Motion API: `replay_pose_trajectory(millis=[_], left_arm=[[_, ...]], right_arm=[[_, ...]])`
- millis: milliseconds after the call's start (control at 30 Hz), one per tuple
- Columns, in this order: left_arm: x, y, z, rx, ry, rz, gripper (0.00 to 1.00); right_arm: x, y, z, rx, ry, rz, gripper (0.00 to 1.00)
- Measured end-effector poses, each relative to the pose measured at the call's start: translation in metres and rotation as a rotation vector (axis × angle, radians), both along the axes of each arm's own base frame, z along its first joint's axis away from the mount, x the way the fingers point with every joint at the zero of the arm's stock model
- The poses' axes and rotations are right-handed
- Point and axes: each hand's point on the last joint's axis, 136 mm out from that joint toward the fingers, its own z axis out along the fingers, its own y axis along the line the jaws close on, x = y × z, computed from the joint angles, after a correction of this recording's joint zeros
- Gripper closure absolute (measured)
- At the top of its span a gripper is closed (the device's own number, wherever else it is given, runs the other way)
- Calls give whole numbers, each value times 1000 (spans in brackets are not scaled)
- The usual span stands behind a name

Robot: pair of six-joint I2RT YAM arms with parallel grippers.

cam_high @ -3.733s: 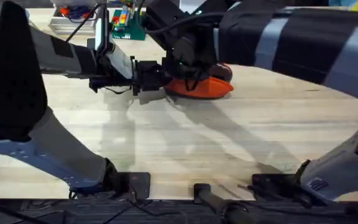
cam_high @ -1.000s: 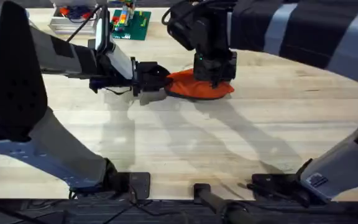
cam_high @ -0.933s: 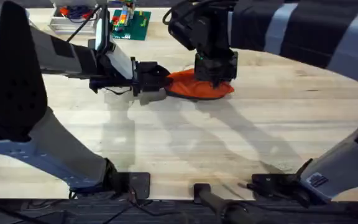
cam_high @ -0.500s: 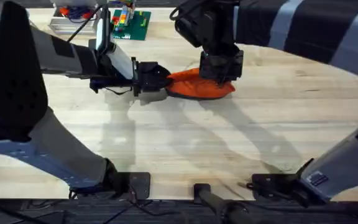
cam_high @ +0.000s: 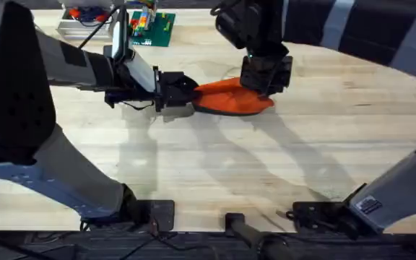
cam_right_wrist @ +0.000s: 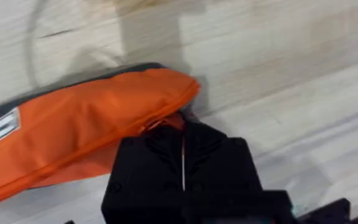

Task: Unzip the bag, pick up the pens from the table one at a time and place them inside, then zip the bag closed.

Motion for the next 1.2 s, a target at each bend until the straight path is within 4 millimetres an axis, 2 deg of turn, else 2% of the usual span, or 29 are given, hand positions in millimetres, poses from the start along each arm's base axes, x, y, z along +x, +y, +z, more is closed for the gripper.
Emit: replay_pose_trajectory(millis=[333,767,1200], left_arm=[[0,0,0,-2,0,0,959],[0,0,0,-2,0,0,959],[-1,-1,1,-5,0,-5,959]], right_arm=[[1,-25,0,-23,33,-64,970],[1,-29,0,-24,38,-74,970],[5,-44,-4,48,84,-141,970]])
